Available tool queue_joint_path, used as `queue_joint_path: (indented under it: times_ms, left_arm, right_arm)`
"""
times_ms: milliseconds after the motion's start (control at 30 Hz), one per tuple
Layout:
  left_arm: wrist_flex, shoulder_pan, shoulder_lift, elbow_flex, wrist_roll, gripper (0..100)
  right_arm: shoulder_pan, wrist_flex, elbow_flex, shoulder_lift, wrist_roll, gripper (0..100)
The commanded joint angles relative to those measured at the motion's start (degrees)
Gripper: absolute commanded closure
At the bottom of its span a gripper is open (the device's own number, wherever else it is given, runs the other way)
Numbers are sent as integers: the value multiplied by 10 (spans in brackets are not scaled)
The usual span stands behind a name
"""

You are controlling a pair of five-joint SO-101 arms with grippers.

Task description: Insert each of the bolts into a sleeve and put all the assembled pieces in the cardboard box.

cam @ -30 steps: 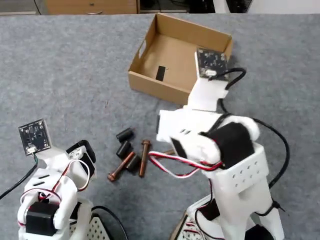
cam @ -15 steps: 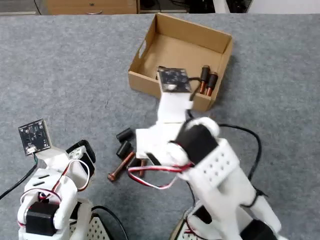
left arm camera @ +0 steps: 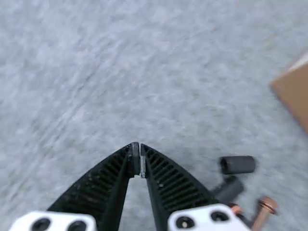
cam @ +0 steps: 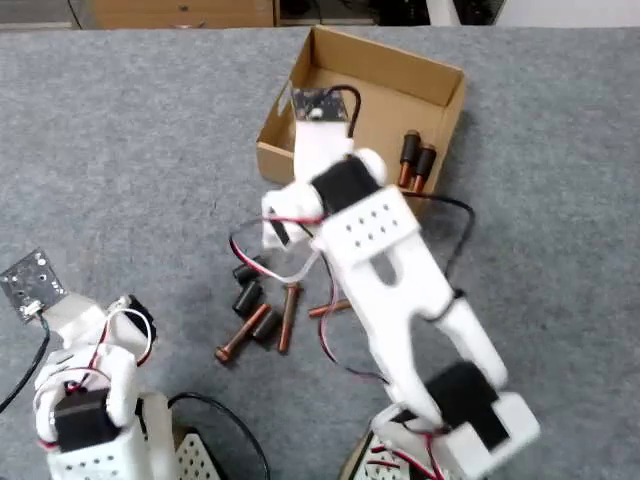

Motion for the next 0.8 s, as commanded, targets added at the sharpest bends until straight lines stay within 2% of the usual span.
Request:
queue_joint_path:
  times_ms: [0, 167, 267, 367, 533, 767]
  left_arm:
    - [-12, -27, -19, 17, -2, 981]
    - [-27, -56, -19, 37, -1, 981]
    - [-27, -81, -19, 60, -2, 981]
    - [-27, -113, -19, 79, -4, 980]
    - [-31, -134, -19, 114, -5, 980]
    - [-130, -139, -19, 200, -2, 980]
  right_arm:
    - [-44, -7, -96, 62, -18, 807]
    - [-93, 11, -211, 157, -82, 807]
    - [-97, 33, -259, 223, -69, 807]
    - [-96, 86, -293, 275, 41, 807]
    - [-66, 97, -299, 296, 311, 810]
    - [-28, 96, -299, 297, 542, 811]
